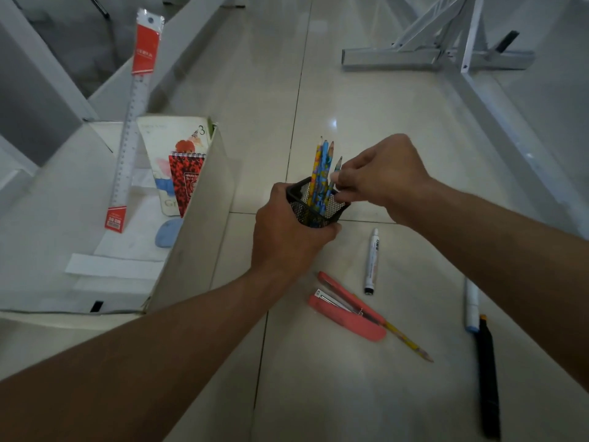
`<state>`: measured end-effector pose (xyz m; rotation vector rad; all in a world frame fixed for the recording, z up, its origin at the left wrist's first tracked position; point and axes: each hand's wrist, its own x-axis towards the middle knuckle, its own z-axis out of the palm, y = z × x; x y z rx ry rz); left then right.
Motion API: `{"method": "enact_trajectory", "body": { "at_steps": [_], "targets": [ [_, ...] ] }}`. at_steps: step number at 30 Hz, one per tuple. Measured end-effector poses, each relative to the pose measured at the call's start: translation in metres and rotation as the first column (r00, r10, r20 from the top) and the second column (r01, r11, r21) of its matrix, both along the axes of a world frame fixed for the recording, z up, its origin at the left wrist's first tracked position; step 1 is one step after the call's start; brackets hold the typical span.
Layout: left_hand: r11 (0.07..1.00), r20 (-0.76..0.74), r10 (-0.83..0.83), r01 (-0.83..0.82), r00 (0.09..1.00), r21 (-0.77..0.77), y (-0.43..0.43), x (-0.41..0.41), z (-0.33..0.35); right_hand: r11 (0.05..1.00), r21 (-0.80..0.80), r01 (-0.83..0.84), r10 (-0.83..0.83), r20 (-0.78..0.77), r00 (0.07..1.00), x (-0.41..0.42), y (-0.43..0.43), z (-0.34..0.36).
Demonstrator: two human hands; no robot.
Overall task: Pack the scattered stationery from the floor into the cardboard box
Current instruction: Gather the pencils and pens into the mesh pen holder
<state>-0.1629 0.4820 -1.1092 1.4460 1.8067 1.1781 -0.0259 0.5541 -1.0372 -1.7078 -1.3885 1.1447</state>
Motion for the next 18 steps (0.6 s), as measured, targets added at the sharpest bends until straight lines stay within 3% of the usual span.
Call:
{"method": "enact_trajectory", "body": {
  "at_steps": [7, 10, 12, 13, 15, 17, 18],
  "targets": [
    [0.999, -0.021, 0.037, -0.037, 0.999, -0.002, -0.004, -0.006, 0.004, 0.999, -0.024, 0.045, -0.044, 0.046, 0.998, 0.03, -0.019, 0.009],
    [0.999, -0.055, 0.045, -0.044, 0.997, 0.014, -0.009, -0.01, 0.005, 0.971, -0.217, -0.102, 0.13, 0.122, 0.984, 0.043, -0.042, -0.007],
    [0.999, -0.087, 0.04, -0.038, 0.995, 0.022, -0.011, -0.012, 0.007, 0.895, -0.366, -0.256, 0.334, 0.17, 0.927, 0.049, -0.059, -0.015],
    [0.999, -0.105, 0.039, -0.036, 0.994, 0.027, -0.012, -0.013, 0.009, 0.834, -0.437, -0.337, 0.46, 0.215, 0.862, 0.052, -0.068, -0.018],
    [0.999, -0.13, 0.035, -0.031, 0.991, 0.037, -0.011, -0.015, 0.011, 0.706, -0.559, -0.434, 0.686, 0.39, 0.614, 0.057, -0.082, -0.022],
    [0.999, -0.135, 0.028, -0.022, 0.99, 0.041, -0.011, -0.015, 0.013, 0.643, -0.621, -0.448, 0.766, 0.524, 0.373, 0.059, -0.096, -0.028],
    [0.999, -0.132, 0.025, -0.02, 0.991, 0.042, -0.011, -0.016, 0.014, 0.634, -0.64, -0.434, 0.773, 0.537, 0.339, 0.06, -0.101, -0.033]
  ]
}}
